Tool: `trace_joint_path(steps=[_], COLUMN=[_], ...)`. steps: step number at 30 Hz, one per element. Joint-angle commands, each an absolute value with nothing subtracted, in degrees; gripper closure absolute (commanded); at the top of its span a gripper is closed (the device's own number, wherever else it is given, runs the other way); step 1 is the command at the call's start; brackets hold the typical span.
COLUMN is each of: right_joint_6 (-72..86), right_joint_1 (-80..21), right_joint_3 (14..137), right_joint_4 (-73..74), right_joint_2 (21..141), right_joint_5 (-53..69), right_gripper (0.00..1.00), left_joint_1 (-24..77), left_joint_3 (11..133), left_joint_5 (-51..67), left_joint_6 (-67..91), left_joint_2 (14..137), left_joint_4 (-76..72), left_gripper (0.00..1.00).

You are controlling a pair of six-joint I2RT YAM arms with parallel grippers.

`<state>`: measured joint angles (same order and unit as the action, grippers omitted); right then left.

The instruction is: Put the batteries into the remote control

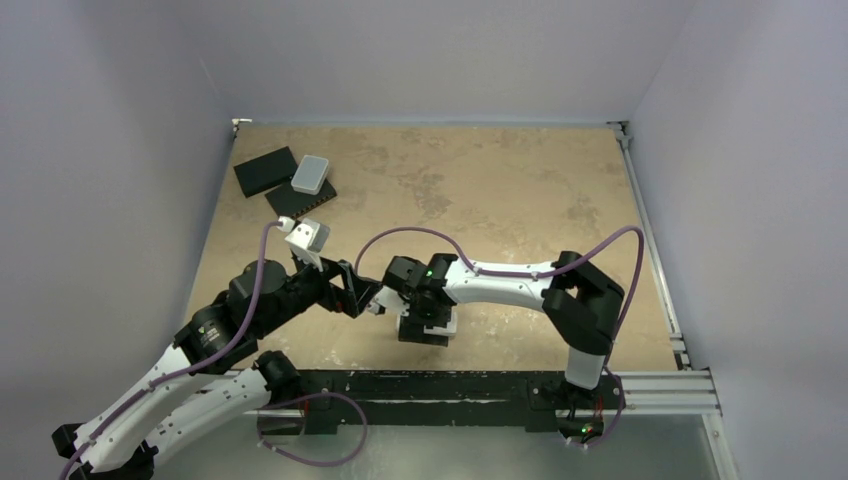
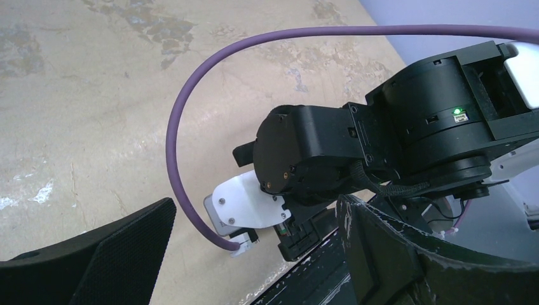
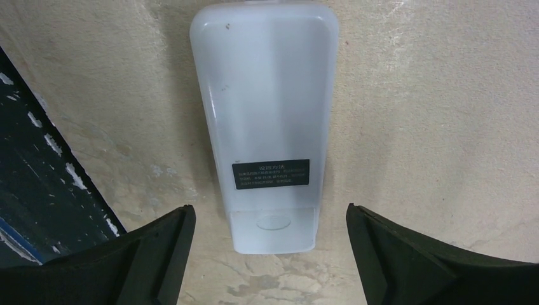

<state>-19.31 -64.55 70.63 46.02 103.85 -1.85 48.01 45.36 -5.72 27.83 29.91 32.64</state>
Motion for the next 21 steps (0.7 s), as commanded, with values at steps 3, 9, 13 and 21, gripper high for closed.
trace_joint_path(steps=[3, 9, 13, 21], right_joint_6=[-17.6, -9.2, -1.8, 12.8], right_joint_1=[-64.8, -64.8, -64.7, -64.7], right_joint_3=[70.5, 68.7, 67.2, 67.8], right_joint_4=[44.0, 42.3, 41.2, 42.8], right_joint_2=[99.3, 94.6, 90.3, 84.1], right_joint_5=[-1.8, -7.0, -10.9, -16.3], right_gripper=[0.01, 0.01, 0.01, 0.01], left_joint_1=[47.7, 47.8, 47.8, 47.8], left_joint_3=[45.2, 45.3, 45.3, 45.4], left_joint_5=[-5.1, -5.9, -6.5, -7.5], left_joint_6=[26.7, 26.9, 27.1, 27.4], left_joint_2=[29.5, 29.2, 29.3, 29.8], left_joint_4=[30.6, 30.8, 31.0, 31.4], left_gripper=[0.01, 0.01, 0.01, 0.01])
